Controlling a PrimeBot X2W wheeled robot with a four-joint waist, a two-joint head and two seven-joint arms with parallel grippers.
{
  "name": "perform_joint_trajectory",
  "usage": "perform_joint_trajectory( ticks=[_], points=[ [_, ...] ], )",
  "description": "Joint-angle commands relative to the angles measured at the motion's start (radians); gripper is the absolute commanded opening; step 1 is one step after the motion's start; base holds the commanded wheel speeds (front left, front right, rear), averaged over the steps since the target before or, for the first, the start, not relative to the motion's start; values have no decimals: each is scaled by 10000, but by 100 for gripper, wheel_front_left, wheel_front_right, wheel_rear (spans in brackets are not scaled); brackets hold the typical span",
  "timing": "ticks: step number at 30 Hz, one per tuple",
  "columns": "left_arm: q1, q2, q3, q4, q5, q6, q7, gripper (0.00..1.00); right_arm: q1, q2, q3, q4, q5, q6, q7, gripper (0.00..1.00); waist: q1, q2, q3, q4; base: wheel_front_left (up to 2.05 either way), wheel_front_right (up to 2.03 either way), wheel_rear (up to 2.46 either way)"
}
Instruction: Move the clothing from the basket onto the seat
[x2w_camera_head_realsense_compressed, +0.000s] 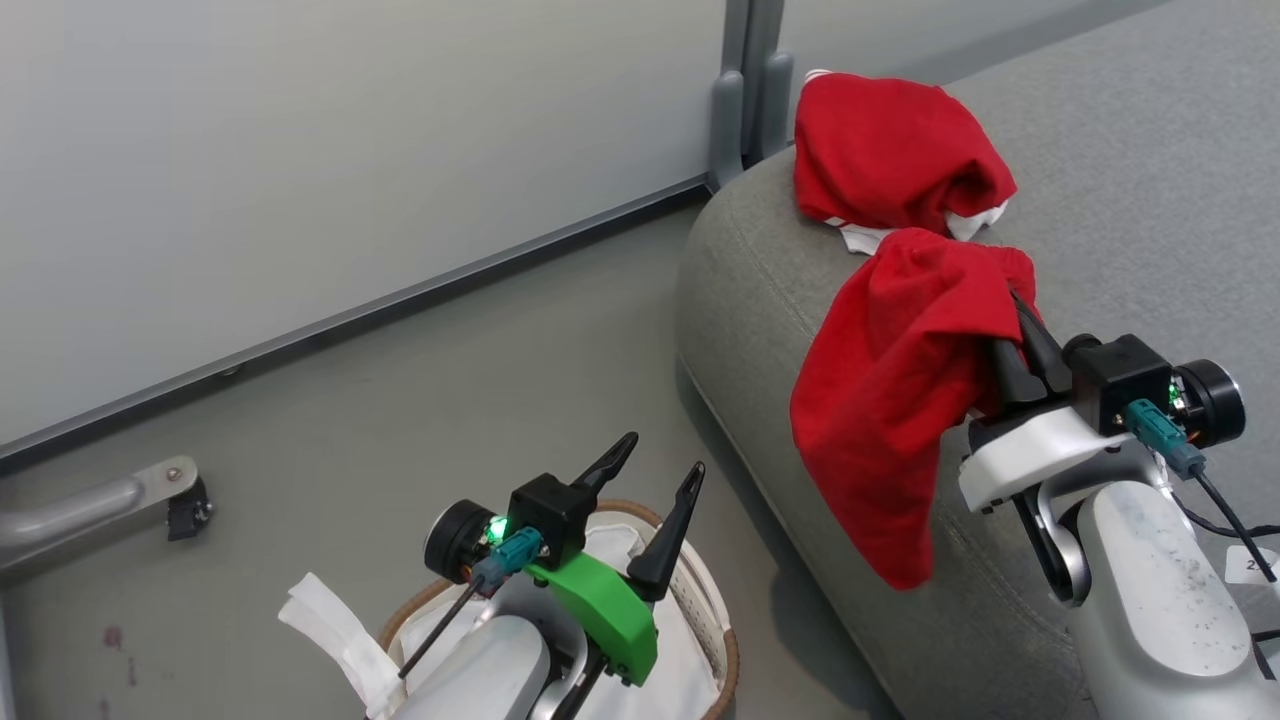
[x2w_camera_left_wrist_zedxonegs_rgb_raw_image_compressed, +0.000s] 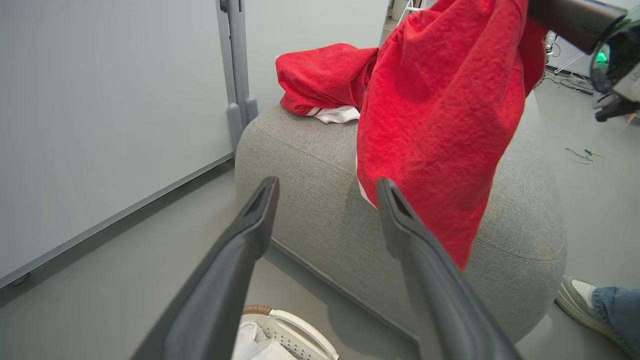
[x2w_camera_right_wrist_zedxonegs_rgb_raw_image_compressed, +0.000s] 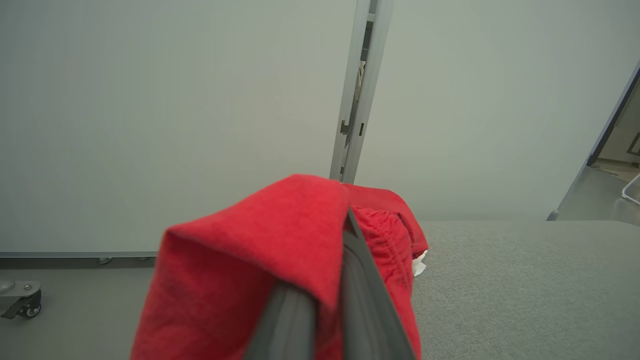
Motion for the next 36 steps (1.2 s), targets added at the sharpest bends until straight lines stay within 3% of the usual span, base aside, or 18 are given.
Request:
perform_joint_trajectory(
  ticks=[1, 7, 11, 19, 26, 31, 36],
  points=[
    [-121, -18, -18, -57, 103, -45, -7, 100, 86, -35, -114, -49, -39, -14, -17, 0, 0, -1, 382, -443, 0, 0, 0],
    [-343, -42, -113, -172, 289, -68, -7, 100, -536, -159, -523, 44, -48, -13, -17, 0, 0, -1, 923, -294, 0, 0, 0],
    [-616, 22, -90, -314, 373, -76, -7, 100, -1439, -595, -669, 220, -124, -14, -17, 0, 0, -1, 1566, 87, 0, 0, 0],
    [-1350, 352, 63, -564, 587, -84, -6, 100, -3975, -1946, -1638, 806, -41, -13, -17, 0, 0, -1, 3341, 934, 0, 0, 0],
    [-2019, 666, 259, -1037, 917, -82, -7, 100, -5708, -3044, -2801, 2183, -256, -13, -17, 0, 0, -1, 4827, 1482, 0, 0, 0],
    [-2260, 825, 359, -1299, 1068, 7, -6, 100, -6032, -3222, -3474, 3143, -607, -14, -17, 0, 0, -1, 5535, 1673, 0, 0, 0],
    [-2364, 1030, 484, -1461, 1116, 108, -7, 100, -5855, -2925, -3760, 3850, -1001, -14, -15, 0, 0, -1, 6014, 1722, 0, 0, 0]
  ],
)
